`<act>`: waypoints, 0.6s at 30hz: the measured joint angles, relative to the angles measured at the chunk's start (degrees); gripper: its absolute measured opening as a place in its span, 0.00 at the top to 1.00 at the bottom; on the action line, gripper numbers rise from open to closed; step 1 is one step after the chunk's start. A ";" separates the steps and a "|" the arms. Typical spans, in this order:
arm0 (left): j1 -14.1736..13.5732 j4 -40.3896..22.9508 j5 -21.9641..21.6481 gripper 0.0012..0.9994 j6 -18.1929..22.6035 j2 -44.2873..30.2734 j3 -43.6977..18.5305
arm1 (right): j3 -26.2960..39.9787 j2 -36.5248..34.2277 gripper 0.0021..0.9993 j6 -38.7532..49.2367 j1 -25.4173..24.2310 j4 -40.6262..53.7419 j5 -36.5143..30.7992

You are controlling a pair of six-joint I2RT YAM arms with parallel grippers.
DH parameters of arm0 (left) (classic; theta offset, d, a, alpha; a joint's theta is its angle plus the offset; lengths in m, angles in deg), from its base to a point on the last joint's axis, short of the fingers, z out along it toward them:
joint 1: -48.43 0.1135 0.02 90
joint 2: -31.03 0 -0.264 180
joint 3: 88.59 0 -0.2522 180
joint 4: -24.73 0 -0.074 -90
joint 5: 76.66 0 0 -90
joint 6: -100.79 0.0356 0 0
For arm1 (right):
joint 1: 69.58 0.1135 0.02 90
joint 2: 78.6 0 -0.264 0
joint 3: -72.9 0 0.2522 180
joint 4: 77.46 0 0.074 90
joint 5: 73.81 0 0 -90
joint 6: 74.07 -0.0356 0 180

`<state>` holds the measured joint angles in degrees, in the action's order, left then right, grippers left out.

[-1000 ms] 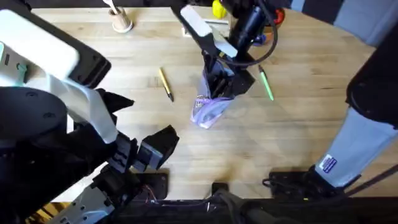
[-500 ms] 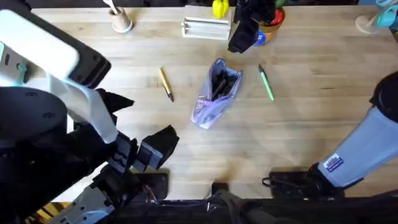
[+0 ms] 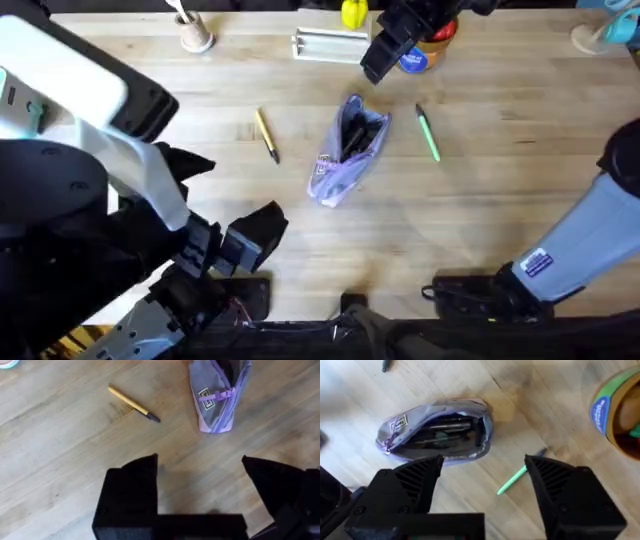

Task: Unzip the bag, pick up the pens from the table one at a time and place them inside, then zip the bag closed.

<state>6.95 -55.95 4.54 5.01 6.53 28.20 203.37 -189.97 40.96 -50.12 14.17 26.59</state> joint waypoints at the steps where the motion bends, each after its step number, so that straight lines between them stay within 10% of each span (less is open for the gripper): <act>1: 0.00 0.00 0.00 0.01 0.00 0.00 0.00 | 0.00 0.51 0.00 -0.79 -0.07 -0.02 -1.02; 18: 0.00 -0.02 0.00 0.01 0.00 0.00 0.00 | -7.81 17.07 0.00 -9.01 -10.65 -1.94 -5.23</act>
<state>6.95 -55.97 4.54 5.01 6.53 28.20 195.56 -172.90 31.96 -60.76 12.23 21.36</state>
